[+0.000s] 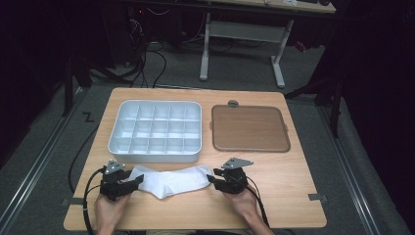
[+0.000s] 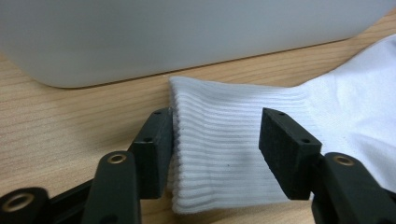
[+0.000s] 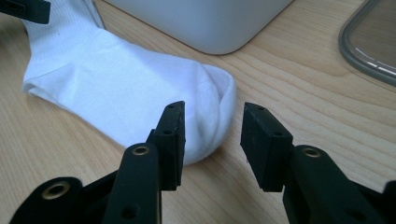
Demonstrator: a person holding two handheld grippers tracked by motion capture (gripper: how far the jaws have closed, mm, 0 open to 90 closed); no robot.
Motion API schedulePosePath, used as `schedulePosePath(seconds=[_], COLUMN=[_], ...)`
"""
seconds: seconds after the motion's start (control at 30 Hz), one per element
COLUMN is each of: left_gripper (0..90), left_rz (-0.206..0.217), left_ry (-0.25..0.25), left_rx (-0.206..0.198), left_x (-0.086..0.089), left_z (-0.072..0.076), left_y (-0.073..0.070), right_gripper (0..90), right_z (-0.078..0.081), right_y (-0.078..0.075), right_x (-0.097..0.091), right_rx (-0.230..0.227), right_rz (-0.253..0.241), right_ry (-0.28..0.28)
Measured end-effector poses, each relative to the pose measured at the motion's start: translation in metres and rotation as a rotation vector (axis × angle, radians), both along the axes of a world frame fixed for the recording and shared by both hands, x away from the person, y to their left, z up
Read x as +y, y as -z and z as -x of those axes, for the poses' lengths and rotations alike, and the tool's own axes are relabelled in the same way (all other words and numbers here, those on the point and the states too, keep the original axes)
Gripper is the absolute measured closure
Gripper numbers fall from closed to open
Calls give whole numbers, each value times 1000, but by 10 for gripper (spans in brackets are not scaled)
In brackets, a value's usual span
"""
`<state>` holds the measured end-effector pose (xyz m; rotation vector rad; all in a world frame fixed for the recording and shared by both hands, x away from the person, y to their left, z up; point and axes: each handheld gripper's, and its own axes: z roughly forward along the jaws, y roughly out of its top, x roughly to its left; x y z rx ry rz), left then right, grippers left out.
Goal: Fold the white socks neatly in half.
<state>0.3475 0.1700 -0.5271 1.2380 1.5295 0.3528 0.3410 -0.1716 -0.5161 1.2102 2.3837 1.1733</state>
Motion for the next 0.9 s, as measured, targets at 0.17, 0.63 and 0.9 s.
schedulePosePath(seconds=[0.17, 0.63, 0.9], left_gripper=[501, 668, 767], left_rz=[-2, 6, 22], left_ry=[4, 39, 70], left_rx=[2, 18, 25], left_x=[1, 0, -6], left_z=[0, 3, 5], left_y=[0, 1, -1], right_gripper=[636, 833, 854], right_z=[-3, -4, -1], right_y=[3, 4, 1], right_x=[4, 1, -6], right_rx=[9, 11, 8], right_rz=[4, 51, 58], right_ry=[1, -2, -2])
